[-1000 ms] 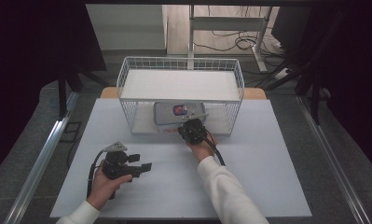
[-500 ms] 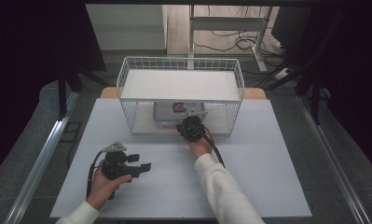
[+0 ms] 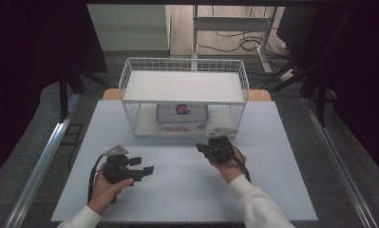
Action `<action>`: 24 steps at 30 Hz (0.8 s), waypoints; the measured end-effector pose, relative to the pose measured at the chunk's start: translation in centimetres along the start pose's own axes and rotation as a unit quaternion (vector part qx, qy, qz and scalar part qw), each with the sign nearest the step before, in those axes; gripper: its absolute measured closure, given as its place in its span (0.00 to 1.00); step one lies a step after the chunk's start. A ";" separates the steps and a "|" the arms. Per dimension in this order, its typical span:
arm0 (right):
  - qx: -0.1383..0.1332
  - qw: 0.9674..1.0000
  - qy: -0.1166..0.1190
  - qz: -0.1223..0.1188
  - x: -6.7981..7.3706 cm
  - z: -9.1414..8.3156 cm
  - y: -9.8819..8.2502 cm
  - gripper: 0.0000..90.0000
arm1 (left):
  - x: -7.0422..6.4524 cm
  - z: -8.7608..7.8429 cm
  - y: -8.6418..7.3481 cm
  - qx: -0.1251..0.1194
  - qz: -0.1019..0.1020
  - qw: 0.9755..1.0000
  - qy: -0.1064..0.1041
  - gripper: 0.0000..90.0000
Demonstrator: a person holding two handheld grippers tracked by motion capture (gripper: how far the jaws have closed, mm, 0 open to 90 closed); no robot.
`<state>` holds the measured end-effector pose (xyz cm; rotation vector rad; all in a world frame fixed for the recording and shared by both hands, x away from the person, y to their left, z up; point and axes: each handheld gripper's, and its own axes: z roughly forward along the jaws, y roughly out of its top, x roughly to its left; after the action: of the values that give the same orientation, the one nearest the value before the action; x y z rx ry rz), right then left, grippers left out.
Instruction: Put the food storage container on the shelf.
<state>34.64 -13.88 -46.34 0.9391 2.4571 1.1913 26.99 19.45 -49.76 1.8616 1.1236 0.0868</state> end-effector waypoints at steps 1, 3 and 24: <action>0.002 1.000 0.004 -0.003 0.1 -0.8 -0.6 0.99 | -0.1 0.0 0.0 0.000 0.000 1.000 0.000 0.30; -0.001 1.000 0.013 -0.005 0.2 -2.7 -2.5 0.99 | -0.3 0.0 0.0 0.000 0.002 1.000 0.000 0.31; -0.002 0.999 -0.023 0.041 -0.6 -9.4 -8.8 0.44 | -1.1 -0.8 -0.8 0.007 0.023 1.000 0.017 0.30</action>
<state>26.73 -24.00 -47.28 1.0644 2.4004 1.1869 25.42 19.26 -49.49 1.9055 1.1070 0.1363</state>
